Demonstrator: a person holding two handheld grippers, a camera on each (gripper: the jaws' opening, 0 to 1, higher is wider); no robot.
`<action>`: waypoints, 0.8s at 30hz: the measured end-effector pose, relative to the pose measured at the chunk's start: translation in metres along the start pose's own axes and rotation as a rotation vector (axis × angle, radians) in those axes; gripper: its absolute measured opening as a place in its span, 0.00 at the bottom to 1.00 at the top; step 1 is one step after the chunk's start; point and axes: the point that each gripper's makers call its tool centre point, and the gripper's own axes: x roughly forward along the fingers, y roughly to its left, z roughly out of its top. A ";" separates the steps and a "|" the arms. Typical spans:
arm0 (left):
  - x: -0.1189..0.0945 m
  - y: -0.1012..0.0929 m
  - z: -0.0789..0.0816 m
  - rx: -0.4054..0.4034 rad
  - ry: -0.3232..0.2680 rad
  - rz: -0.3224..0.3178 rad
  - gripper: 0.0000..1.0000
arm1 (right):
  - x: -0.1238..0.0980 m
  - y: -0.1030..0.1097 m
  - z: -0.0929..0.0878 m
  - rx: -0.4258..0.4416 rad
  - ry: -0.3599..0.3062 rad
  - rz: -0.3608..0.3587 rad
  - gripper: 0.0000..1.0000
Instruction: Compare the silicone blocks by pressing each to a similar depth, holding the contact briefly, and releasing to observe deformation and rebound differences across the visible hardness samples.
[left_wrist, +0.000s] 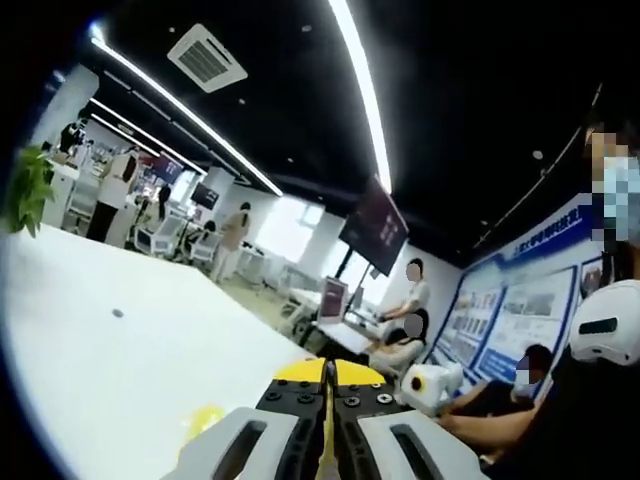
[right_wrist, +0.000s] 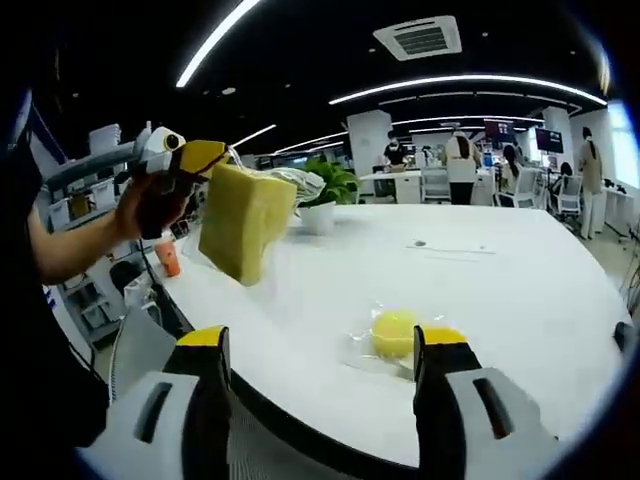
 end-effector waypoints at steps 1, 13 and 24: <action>-0.001 0.003 -0.003 -0.009 0.001 0.009 0.00 | -0.001 -0.003 -0.005 -0.006 0.012 -0.019 0.75; -0.010 0.025 -0.016 -0.083 -0.030 0.068 0.00 | -0.005 -0.021 -0.037 0.021 0.048 -0.098 0.86; -0.013 0.059 -0.039 -0.092 -0.005 0.176 0.00 | -0.002 -0.027 -0.055 0.008 0.058 -0.128 0.96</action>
